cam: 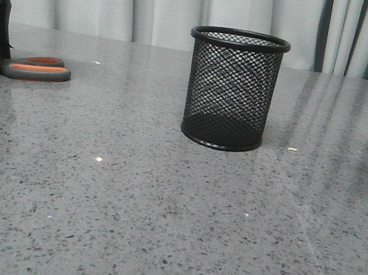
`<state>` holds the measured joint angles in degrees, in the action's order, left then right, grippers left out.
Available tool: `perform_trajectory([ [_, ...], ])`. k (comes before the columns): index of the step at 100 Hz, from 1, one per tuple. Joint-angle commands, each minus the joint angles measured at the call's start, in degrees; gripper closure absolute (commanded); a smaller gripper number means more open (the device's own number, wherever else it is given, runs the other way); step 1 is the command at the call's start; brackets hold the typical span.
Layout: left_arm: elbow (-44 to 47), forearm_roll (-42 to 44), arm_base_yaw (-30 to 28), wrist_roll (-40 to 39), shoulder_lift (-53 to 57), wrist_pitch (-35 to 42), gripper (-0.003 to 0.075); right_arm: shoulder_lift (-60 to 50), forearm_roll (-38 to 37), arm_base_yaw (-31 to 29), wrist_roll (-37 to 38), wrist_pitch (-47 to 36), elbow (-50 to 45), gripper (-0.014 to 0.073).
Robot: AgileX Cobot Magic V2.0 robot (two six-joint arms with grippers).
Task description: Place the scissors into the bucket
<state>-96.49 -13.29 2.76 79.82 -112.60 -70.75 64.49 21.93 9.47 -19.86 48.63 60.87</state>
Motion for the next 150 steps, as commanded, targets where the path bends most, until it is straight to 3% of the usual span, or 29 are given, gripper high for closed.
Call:
perform_trajectory([
  [1,-0.66,-1.58,0.14,-0.61,1.66,-2.4,0.0721,-0.77,0.62,0.02,-0.5,-2.59,2.08,0.0169],
  [150,-0.76,-0.11,0.14,-0.61,11.6,-2.4,0.0722,-0.77,0.62,0.02,-0.5,-2.96,2.08,0.0169],
])
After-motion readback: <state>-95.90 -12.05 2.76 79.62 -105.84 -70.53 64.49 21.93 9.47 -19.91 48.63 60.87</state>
